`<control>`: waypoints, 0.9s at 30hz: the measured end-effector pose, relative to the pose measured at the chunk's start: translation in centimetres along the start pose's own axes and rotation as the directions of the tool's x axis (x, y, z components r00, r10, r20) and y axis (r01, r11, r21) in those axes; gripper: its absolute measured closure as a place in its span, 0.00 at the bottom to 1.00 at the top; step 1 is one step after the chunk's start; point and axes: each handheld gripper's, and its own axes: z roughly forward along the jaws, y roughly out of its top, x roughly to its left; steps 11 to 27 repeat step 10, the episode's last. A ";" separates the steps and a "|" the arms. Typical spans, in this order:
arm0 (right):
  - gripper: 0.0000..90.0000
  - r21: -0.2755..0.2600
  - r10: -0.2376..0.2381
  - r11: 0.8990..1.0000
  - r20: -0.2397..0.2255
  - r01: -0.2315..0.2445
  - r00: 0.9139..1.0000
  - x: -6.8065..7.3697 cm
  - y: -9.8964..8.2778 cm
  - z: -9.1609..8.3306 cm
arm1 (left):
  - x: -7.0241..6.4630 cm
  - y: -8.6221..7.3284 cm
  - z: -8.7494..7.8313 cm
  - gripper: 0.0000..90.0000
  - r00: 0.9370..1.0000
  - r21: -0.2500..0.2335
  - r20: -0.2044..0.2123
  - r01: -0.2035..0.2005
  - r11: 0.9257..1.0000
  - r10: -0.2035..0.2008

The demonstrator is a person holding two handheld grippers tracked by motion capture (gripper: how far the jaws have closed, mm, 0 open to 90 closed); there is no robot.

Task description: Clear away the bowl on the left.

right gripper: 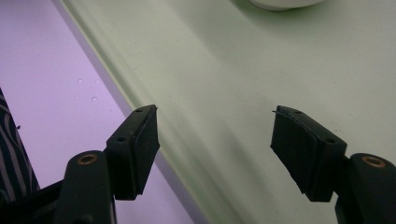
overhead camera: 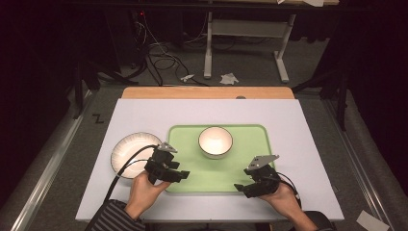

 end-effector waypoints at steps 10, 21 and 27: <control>0.37 0.000 -0.006 1.000 -0.002 0.006 1.000 -0.1 0.0 0.1 | 0.1 -0.1 0.4 0.50 1.000 0.023 -0.004 -0.013 1.000 0.013; 0.37 0.000 -0.006 1.000 -0.002 0.006 1.000 -0.1 0.0 0.1 | 0.1 -0.1 0.4 0.50 1.000 0.023 -0.004 -0.013 1.000 0.013; 0.37 0.000 -0.006 1.000 -0.002 0.006 1.000 -0.1 0.0 0.1 | 0.1 -0.1 0.4 0.50 1.000 0.023 -0.004 -0.013 1.000 0.013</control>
